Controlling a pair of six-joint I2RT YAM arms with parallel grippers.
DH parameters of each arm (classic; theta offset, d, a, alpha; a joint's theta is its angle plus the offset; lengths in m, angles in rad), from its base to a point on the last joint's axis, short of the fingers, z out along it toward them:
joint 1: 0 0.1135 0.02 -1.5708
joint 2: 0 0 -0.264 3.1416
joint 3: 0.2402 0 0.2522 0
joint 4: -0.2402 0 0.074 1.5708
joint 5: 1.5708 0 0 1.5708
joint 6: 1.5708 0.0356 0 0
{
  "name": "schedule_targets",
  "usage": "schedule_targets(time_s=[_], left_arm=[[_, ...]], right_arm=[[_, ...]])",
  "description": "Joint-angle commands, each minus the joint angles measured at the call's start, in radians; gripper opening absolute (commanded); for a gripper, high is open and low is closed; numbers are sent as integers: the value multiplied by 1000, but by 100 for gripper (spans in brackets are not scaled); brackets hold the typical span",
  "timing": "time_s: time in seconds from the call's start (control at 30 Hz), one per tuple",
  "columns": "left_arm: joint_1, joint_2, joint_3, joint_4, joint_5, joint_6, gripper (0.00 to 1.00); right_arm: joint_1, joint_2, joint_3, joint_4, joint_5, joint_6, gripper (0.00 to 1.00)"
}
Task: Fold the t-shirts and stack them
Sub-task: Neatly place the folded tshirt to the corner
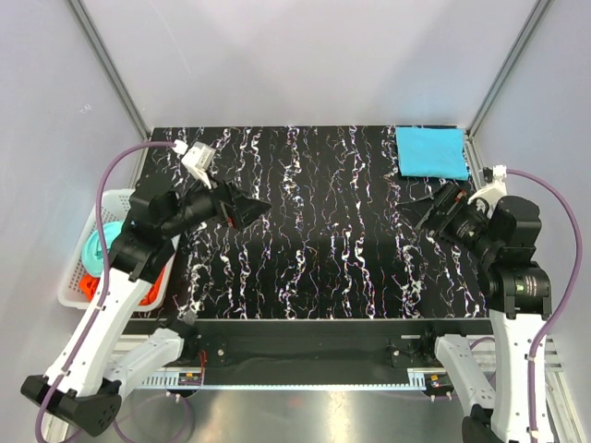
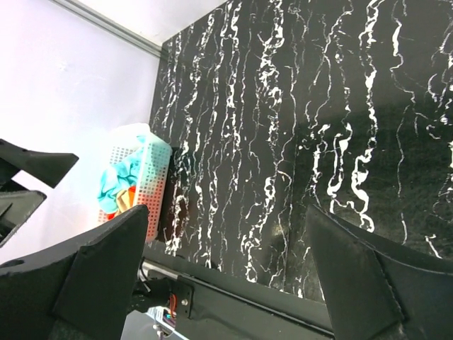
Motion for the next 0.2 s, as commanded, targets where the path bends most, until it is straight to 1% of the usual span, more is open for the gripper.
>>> schedule_targets(time_s=[0.0,0.17], left_arm=[[2,-53,-13,19,61,-2,99],[2,-58,-2,9,62,3,99]], right_arm=[[-3,-13,-6,17,-41,26,100],[-3,-20,-5,43,-48,22,100]])
